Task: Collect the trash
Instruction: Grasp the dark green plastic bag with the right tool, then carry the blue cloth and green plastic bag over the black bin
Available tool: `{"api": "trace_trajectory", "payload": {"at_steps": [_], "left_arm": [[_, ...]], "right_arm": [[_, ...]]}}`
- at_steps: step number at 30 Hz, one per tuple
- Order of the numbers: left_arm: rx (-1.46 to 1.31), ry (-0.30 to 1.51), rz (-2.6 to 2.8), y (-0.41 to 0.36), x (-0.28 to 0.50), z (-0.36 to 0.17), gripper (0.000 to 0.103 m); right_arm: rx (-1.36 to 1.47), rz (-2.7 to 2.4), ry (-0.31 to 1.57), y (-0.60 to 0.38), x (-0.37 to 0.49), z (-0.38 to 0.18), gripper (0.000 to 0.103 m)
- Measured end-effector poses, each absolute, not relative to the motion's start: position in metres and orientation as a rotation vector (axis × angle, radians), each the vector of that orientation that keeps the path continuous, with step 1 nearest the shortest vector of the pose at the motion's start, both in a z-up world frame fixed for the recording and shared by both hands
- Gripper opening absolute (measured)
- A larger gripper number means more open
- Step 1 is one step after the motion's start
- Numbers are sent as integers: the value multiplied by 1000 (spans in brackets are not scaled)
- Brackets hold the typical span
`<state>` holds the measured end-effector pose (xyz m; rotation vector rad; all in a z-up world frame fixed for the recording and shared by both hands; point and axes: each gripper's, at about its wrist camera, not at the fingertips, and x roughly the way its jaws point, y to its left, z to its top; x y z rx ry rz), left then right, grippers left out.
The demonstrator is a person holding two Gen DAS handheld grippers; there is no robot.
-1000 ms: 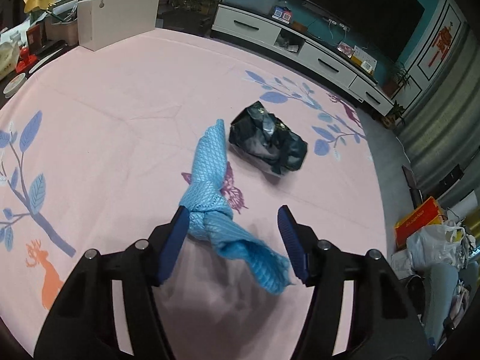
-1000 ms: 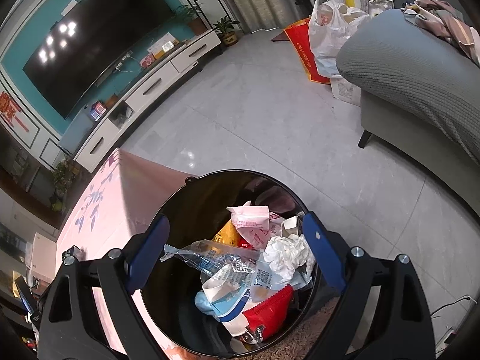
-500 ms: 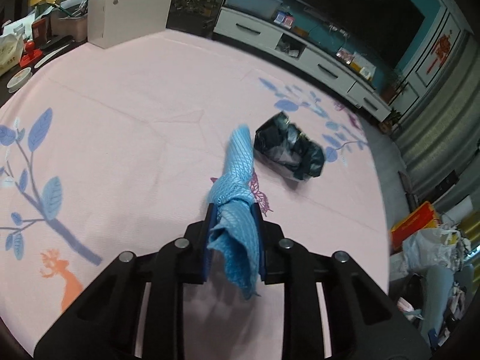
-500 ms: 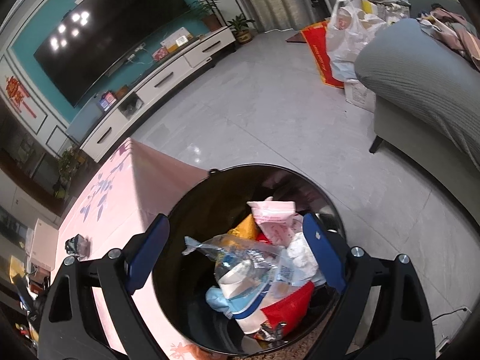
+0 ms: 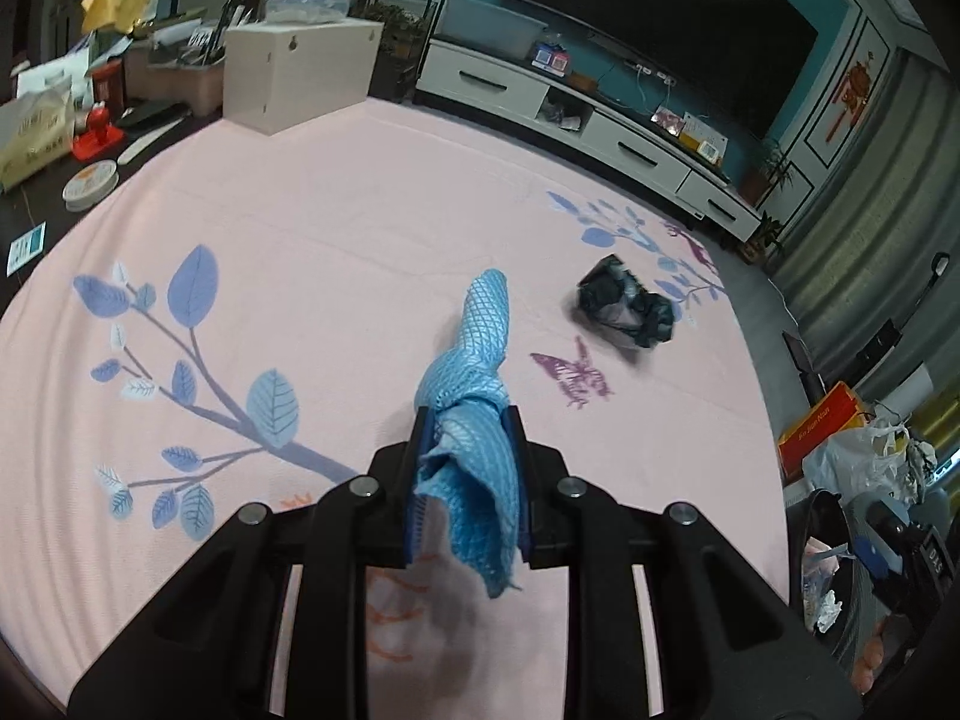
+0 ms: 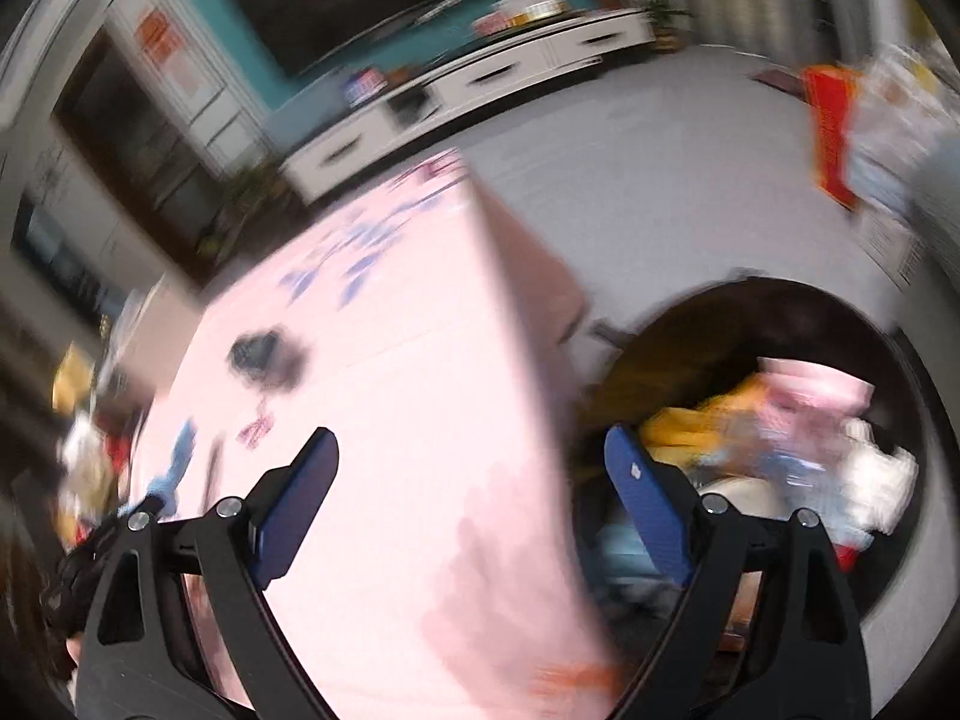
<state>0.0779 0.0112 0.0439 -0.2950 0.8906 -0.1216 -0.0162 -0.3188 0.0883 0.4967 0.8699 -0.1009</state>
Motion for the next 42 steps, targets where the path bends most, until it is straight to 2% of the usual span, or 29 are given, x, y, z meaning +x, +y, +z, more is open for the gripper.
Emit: {"api": "trace_trajectory", "payload": {"at_steps": [7, 12, 20, 22, 24, 27, 33, 42], "left_arm": [[-361, 900, -125, 38, 83, 43, 24], [-403, 895, -152, 46, 82, 47, 24], [-369, 871, -125, 45, 81, 49, 24], [-341, 863, -120, 42, 81, 50, 24], [-351, 862, -136, 43, 79, 52, 24], [-346, 859, -137, 42, 77, 52, 24], [-311, 872, -135, 33, 78, 47, 24], [-255, 870, -166, 17, 73, 46, 24]], "right_arm": [[358, -20, 996, -226, 91, 82, 89], [362, -30, 1025, -188, 162, 75, 89], [167, -124, 1080, -151, 210, 45, 89], [154, -133, 1086, -152, 210, 38, 82], [160, -136, 1085, -152, 210, 34, 66], [168, -124, 1082, -153, 206, 35, 61], [179, -41, 1029, -157, 166, 57, 59], [304, 62, 953, -185, 54, 76, 60]]}}
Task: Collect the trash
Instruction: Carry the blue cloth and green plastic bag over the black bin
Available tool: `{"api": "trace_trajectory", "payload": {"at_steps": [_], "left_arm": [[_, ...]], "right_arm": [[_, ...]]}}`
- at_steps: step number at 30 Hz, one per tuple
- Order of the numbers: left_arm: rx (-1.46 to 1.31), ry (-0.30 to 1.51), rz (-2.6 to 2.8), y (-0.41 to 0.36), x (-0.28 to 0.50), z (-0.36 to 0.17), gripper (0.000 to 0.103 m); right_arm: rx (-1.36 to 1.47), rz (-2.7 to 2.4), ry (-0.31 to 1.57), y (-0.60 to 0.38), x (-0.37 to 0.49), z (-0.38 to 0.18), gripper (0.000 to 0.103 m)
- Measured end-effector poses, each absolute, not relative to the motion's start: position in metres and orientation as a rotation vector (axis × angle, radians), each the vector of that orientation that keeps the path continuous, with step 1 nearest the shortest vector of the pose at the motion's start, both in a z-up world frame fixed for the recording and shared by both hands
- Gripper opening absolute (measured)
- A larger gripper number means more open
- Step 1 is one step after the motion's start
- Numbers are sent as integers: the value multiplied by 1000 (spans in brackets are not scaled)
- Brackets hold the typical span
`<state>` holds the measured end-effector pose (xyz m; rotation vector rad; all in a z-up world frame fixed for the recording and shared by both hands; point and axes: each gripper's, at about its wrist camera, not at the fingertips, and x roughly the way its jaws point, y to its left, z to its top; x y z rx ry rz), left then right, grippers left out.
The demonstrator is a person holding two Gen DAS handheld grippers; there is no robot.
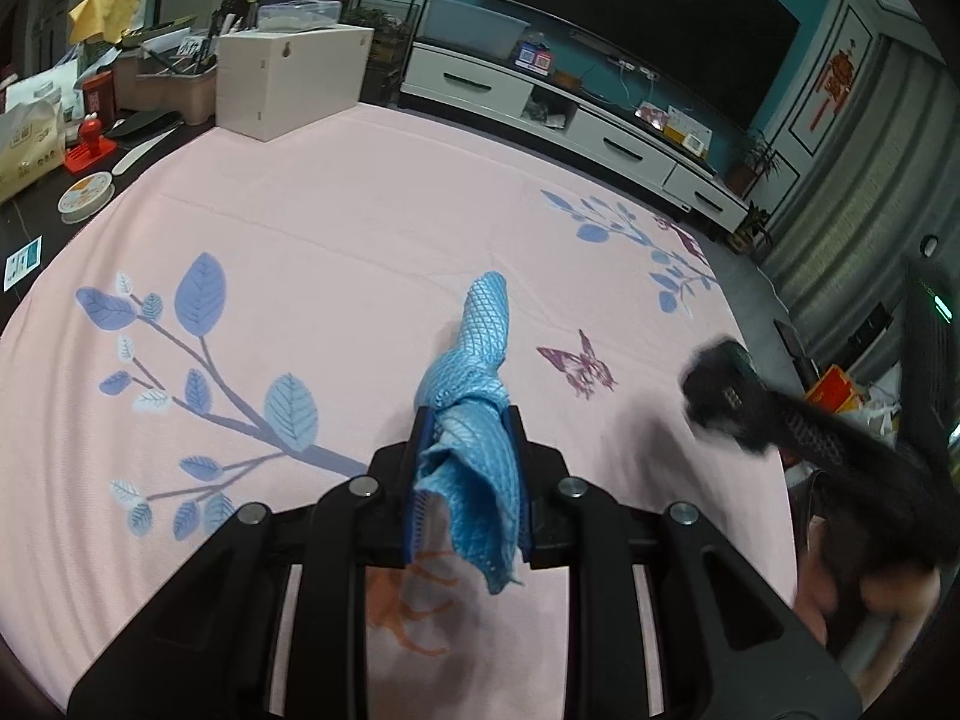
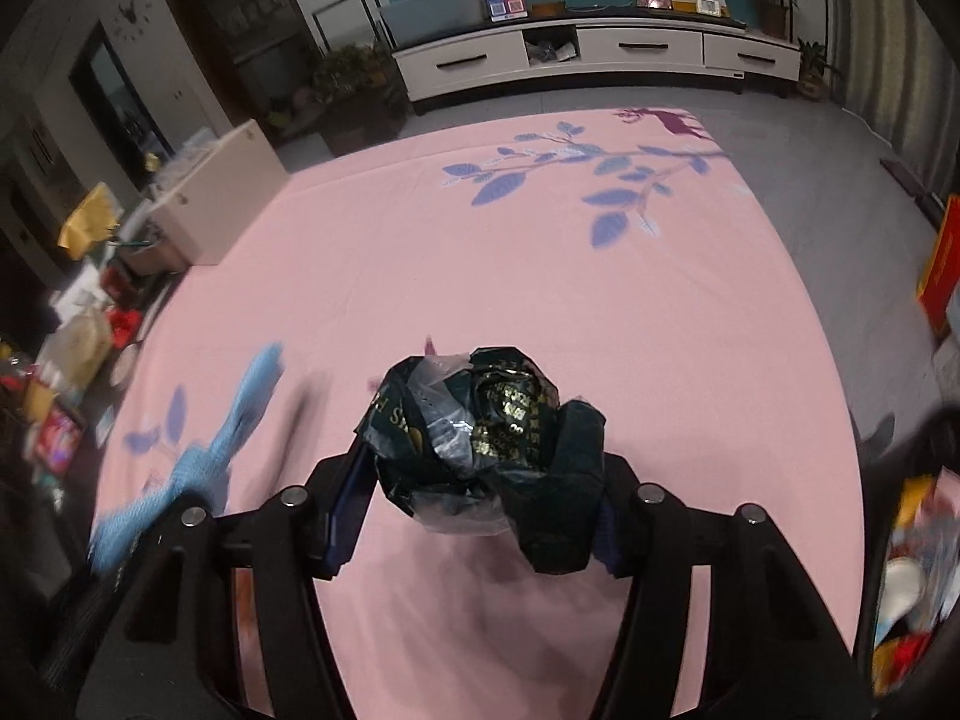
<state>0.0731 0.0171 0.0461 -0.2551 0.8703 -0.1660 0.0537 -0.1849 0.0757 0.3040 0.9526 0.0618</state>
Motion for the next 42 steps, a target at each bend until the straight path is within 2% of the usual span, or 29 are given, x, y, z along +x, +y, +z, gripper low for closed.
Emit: {"api": "trace_trajectory", "payload": {"at_steps": [9, 27, 35, 42], "left_arm": [[-148, 834, -225, -16, 49, 55, 24], [-98, 704, -426, -102, -41, 107, 24], [-88, 672, -578, -156, -66, 123, 24], [-73, 690, -694, -211, -69, 121, 14]], "right_arm": [[380, -13, 857, -227, -32, 92, 60], [413, -135, 529, -297, -114, 171, 61], [412, -308, 448, -340, -154, 184, 61], [499, -376, 440, -382, -169, 170, 61]]}}
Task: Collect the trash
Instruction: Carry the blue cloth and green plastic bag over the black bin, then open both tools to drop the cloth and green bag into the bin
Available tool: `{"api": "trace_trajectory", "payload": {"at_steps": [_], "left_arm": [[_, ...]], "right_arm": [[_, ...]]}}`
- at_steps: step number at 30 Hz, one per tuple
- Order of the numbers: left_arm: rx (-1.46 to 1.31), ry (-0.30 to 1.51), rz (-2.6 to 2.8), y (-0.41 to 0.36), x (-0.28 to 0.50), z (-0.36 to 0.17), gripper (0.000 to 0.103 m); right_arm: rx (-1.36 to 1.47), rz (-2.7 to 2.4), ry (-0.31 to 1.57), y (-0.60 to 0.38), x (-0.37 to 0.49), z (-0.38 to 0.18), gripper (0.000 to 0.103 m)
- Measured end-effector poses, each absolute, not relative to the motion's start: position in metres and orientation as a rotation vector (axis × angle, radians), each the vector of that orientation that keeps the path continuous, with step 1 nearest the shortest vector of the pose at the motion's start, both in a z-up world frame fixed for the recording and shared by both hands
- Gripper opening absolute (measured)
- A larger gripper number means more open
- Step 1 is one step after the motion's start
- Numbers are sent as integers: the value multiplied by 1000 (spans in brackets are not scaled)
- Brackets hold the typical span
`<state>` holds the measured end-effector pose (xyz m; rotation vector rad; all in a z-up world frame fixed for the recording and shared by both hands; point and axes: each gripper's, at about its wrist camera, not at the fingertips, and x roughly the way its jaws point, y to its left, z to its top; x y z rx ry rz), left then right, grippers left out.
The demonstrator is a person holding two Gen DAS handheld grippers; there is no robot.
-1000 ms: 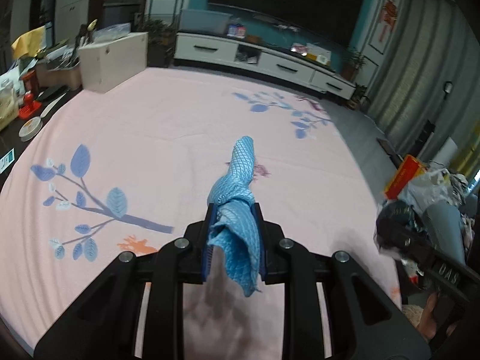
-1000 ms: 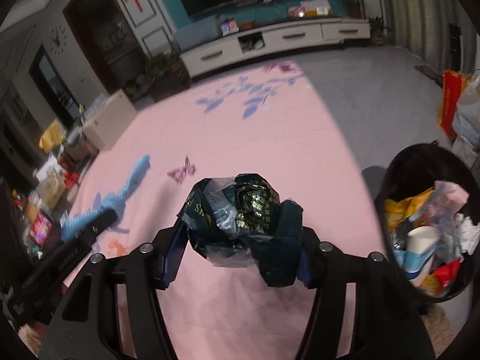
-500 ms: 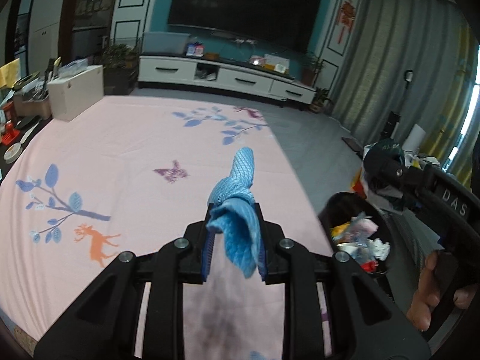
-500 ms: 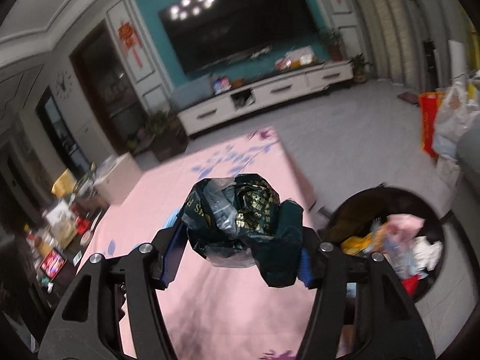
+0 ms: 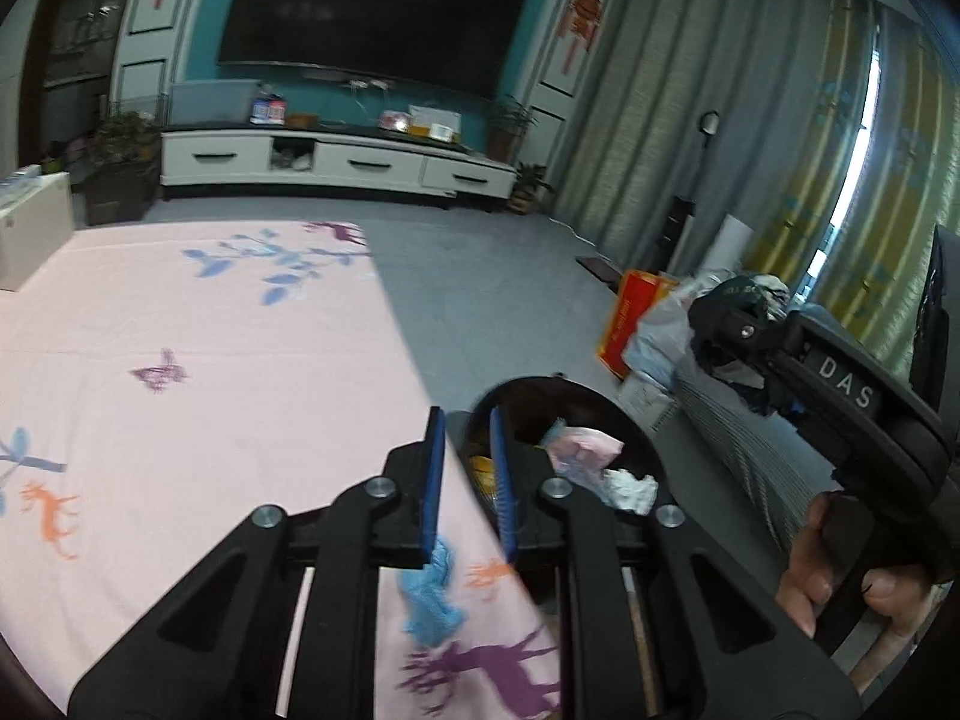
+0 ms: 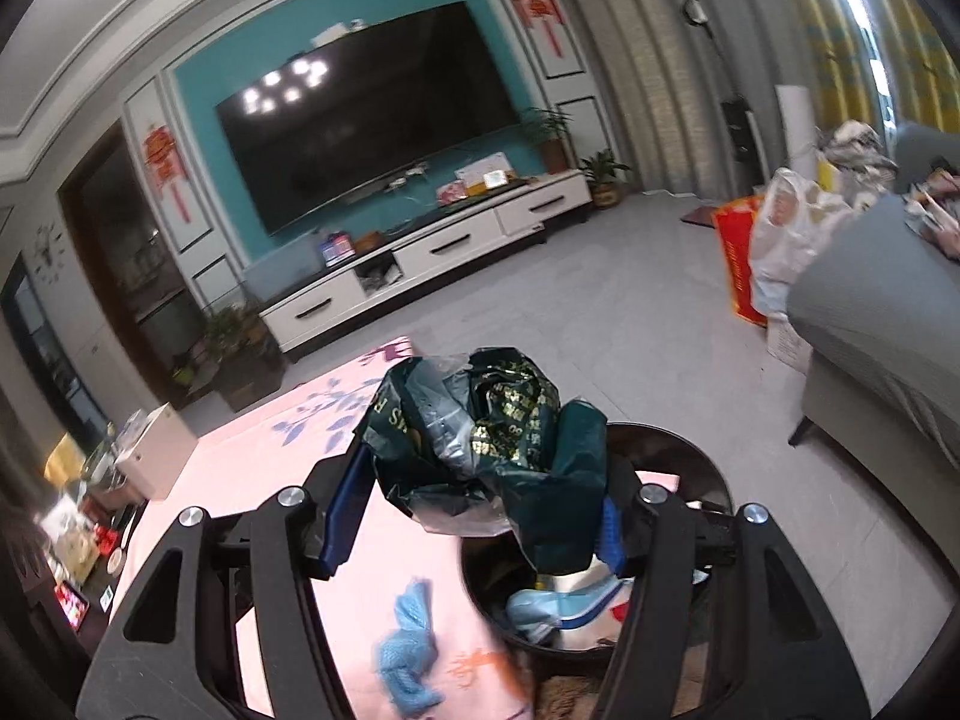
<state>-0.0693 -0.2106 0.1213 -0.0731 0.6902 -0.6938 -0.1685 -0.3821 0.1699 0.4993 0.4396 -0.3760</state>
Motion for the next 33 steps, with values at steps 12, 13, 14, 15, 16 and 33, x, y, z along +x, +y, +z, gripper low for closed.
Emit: {"api": "trace_trajectory", "payload": {"at_steps": [12, 13, 14, 15, 16, 33], "left_arm": [[-83, 915, -569, -210, -26, 66, 46], [-85, 942, -568, -209, -24, 60, 47], [-88, 960, -573, -209, -24, 55, 52], [-90, 993, -586, -210, -23, 48, 58], [-85, 1024, -594, -213, -22, 40, 58], [-17, 1051, -597, -255, -25, 8, 29]], "right_arm": [[607, -417, 513, -419, -168, 135, 61], [610, -415, 515, -420, -168, 134, 61], [612, -414, 516, -421, -168, 133, 61], [616, -414, 519, -421, -168, 132, 61], [618, -414, 526, -421, -167, 131, 61], [654, -436, 566, -440, -164, 118, 61]]}}
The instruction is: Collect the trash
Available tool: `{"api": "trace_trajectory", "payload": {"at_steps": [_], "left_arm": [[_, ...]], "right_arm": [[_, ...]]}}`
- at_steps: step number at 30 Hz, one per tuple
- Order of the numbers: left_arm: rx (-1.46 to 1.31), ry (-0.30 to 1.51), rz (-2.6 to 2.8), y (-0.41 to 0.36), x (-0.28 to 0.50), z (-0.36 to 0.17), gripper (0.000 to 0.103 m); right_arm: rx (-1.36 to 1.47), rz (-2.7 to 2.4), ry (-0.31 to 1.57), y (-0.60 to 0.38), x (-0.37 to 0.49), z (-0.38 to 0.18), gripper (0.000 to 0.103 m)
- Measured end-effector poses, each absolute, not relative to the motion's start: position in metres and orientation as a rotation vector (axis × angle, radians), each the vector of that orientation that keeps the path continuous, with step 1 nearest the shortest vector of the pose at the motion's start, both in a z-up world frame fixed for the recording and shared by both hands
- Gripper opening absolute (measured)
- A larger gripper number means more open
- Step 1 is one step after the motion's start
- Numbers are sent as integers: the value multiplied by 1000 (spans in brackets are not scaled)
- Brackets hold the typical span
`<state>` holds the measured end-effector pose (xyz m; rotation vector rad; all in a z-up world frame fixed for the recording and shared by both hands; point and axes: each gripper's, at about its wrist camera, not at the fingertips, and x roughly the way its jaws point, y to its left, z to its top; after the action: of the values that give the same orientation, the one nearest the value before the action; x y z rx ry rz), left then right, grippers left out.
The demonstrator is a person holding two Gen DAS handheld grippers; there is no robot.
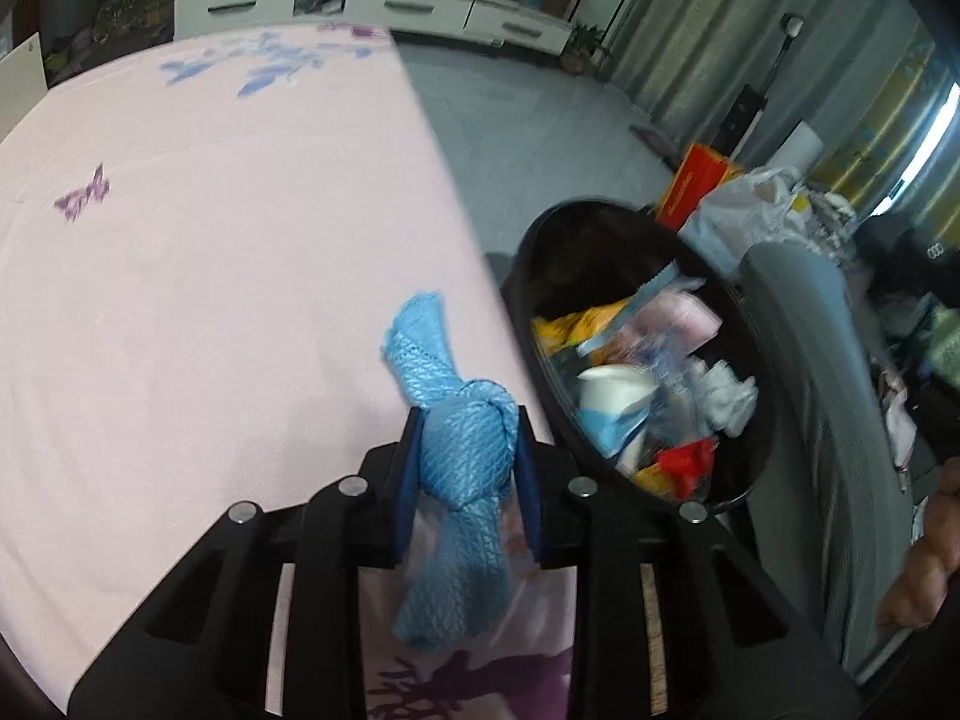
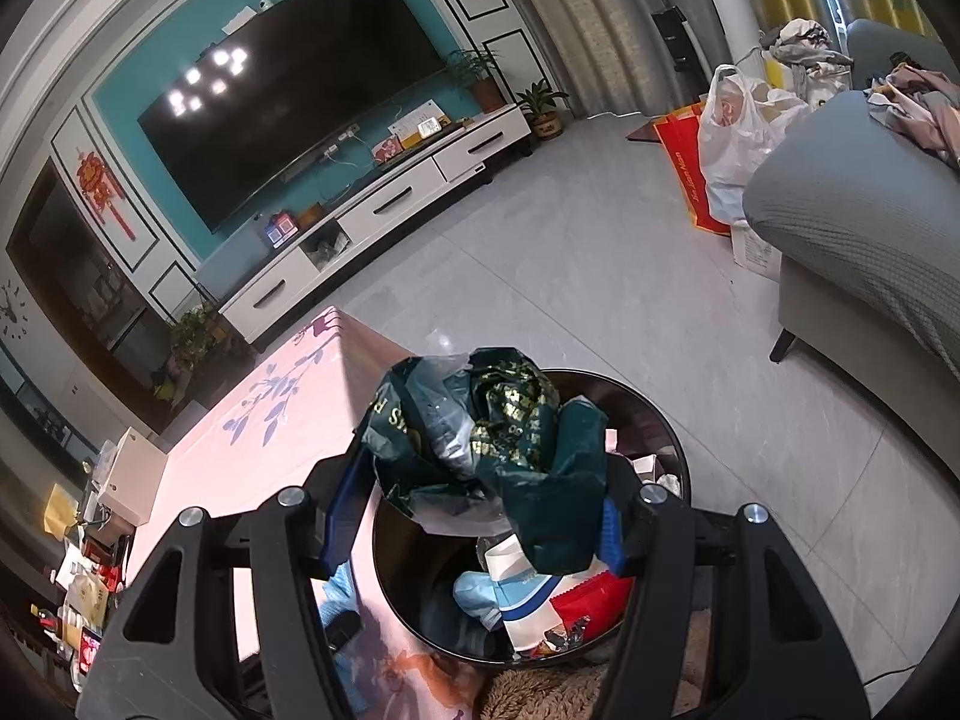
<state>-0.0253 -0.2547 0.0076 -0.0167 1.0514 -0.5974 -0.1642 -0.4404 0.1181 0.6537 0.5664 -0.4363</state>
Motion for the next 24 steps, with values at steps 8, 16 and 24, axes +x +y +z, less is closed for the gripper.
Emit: {"api": "trace_trajectory", "payload": {"at_steps": [8, 16, 24], "left_arm": [[-22, 902, -759, -300, -38, 63, 29], [5, 928, -838, -343, -40, 56, 30], [20, 933, -829, -353, -36, 53, 77]], "right_arm": [[733, -468, 604, -460, -166, 100, 61], [793, -473, 640, -477, -168, 84, 62], [841, -490, 625, -481, -172, 83, 88]]}}
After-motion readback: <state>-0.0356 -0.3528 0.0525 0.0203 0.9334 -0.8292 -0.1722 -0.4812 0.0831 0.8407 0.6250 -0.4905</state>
